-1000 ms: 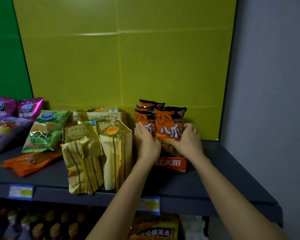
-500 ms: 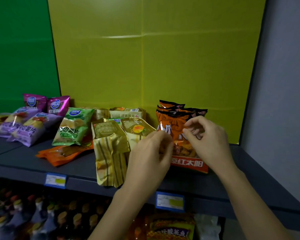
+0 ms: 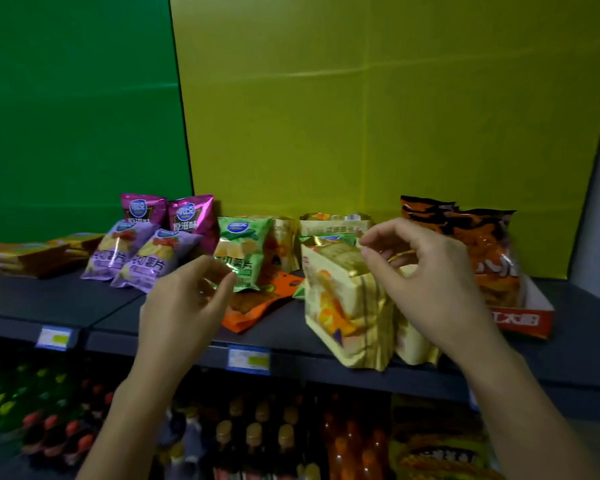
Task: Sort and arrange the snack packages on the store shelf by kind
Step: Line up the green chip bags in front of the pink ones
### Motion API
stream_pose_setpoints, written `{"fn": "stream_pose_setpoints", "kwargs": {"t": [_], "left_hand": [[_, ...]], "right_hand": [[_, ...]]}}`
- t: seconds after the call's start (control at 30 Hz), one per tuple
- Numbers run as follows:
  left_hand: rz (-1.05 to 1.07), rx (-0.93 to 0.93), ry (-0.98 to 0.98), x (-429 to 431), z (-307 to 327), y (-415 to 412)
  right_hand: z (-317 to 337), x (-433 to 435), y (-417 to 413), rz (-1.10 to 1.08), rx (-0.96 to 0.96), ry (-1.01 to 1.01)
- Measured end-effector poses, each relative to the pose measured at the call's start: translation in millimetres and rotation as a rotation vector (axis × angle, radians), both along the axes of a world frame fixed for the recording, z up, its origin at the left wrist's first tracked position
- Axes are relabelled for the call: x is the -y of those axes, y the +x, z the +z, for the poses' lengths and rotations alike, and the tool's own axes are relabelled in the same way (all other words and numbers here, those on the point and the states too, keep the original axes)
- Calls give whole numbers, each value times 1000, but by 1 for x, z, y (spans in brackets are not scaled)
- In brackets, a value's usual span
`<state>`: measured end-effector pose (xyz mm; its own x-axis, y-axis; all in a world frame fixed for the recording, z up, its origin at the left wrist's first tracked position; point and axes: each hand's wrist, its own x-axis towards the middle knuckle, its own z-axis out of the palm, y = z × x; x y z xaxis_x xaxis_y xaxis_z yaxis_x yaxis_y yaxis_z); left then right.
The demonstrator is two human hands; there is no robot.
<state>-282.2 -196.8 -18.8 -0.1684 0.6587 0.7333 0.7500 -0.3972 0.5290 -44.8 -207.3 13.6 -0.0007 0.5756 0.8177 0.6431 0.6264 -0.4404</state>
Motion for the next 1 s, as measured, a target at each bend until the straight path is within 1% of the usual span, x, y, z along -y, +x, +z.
{"fn": "stream_pose_setpoints", "kwargs": {"t": [0.17, 0.33, 0.57, 0.67, 0.83, 1.0], "left_hand": [[12, -71, -119, -20, -14, -76], [20, -93, -220, -46, -26, -122], [-40, -128, -303, -108, -39, -139], [-75, -122, -335, -144, -40, -132], [-121, -12, -421, -200, -33, -113], [-209, 188, -514, -245, -26, -98]], "right_hand": [[-19, -19, -84, -7, 6, -89], [-31, -53, -137, -27, 70, -220], [-53, -111, -165, -129, 166, -421], [-59, -138, -168, -205, 146, -493], [-67, -181, -169, -357, 31, -534], [-68, -203, -163, -554, -51, -460]]}}
